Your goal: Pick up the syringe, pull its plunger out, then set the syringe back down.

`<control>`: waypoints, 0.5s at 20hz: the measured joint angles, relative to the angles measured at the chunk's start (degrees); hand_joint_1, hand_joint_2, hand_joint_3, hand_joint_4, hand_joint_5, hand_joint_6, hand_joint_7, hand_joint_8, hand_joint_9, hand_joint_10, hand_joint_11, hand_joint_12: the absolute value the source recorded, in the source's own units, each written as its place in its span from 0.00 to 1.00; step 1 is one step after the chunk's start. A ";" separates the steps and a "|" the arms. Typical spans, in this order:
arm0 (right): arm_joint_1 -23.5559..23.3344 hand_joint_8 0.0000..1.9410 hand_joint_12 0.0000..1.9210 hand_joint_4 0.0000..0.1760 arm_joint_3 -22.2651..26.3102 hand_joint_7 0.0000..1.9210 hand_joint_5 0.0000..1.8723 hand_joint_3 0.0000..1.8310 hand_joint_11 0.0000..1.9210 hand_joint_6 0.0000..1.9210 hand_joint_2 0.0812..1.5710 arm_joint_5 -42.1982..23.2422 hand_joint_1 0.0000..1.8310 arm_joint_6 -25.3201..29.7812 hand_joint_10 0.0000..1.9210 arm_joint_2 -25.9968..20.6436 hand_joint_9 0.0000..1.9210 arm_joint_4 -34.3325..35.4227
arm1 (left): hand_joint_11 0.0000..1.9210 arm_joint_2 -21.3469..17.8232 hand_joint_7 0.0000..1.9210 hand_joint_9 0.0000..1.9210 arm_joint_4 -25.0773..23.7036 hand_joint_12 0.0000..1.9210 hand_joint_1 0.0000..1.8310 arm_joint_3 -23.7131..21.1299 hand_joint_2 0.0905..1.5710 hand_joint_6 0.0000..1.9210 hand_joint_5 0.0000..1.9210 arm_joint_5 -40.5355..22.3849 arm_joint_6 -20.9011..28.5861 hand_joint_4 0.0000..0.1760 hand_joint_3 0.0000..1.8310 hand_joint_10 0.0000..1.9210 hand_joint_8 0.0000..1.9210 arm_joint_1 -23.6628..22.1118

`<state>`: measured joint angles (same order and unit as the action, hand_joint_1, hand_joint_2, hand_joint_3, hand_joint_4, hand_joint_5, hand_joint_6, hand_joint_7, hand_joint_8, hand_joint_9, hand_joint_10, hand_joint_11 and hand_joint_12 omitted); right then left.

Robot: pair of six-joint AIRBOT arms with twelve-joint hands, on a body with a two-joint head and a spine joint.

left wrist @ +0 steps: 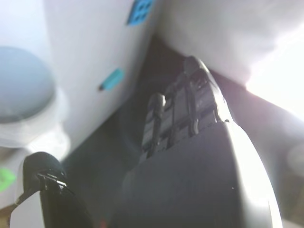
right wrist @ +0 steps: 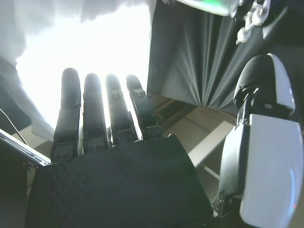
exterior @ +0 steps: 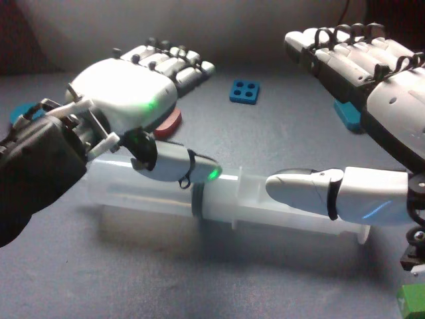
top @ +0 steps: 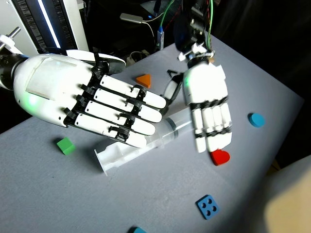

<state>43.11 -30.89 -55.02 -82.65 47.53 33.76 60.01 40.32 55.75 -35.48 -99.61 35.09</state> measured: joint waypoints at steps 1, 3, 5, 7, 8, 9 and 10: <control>0.00 0.00 0.23 0.00 0.02 0.02 0.01 0.00 0.00 0.00 0.55 0.00 0.15 -0.02 0.00 0.00 0.03 -0.09 | 0.00 -0.59 0.03 0.03 2.69 0.27 0.19 -1.01 0.55 0.00 0.05 -0.83 -2.27 0.00 0.00 0.00 0.00 -0.50; 0.00 0.00 0.29 0.00 0.00 0.04 0.02 0.00 0.00 0.00 0.55 0.00 0.15 -0.02 0.00 0.00 0.05 -0.11 | 0.00 -1.62 0.04 0.03 7.61 0.27 0.19 -2.91 0.55 0.00 0.06 -1.55 -6.14 0.00 0.00 0.00 0.00 -1.62; 0.00 0.00 0.34 0.00 0.00 0.06 0.04 0.00 0.00 0.00 0.56 0.00 0.15 -0.02 0.00 0.00 0.06 -0.11 | 0.00 -2.27 0.05 0.04 13.25 0.30 0.19 -4.85 0.55 0.00 0.08 -2.29 -10.93 0.00 0.00 0.00 0.00 -3.10; 0.00 0.00 0.34 0.00 0.00 0.08 0.06 0.00 0.00 0.00 0.57 0.00 0.15 -0.02 0.00 0.00 0.08 -0.31 | 0.00 -2.71 0.06 0.06 17.75 0.35 0.19 -6.49 0.55 0.00 0.09 -3.72 -15.21 0.00 0.00 0.01 0.00 -4.24; 0.00 0.01 0.38 0.00 0.02 0.11 0.08 0.00 0.00 0.01 0.58 0.00 0.15 0.00 0.01 0.00 0.11 -0.37 | 0.00 -3.10 0.10 0.10 20.70 0.41 0.19 -7.69 0.55 0.00 0.11 -4.81 -17.62 0.00 0.00 0.00 0.00 -4.83; 0.00 0.01 0.44 0.00 0.00 0.17 0.14 0.00 0.03 0.01 0.60 0.00 0.15 -0.02 0.01 0.00 0.17 -0.35 | 0.02 -3.28 0.14 0.14 23.10 0.45 0.20 -8.46 0.55 0.00 0.15 -5.64 -19.52 0.00 0.00 0.01 0.00 -5.55; 0.00 0.01 0.48 0.00 0.00 0.24 0.21 0.00 0.09 0.01 0.62 -0.02 0.15 -0.02 0.01 0.00 0.23 -0.35 | 0.05 -3.50 0.20 0.20 24.76 0.46 0.20 -9.16 0.56 0.00 0.19 -6.86 -21.42 0.00 0.00 0.01 0.00 -6.10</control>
<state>43.11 -30.89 -55.05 -82.67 47.53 33.41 56.51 65.08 46.59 -42.35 -121.03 28.99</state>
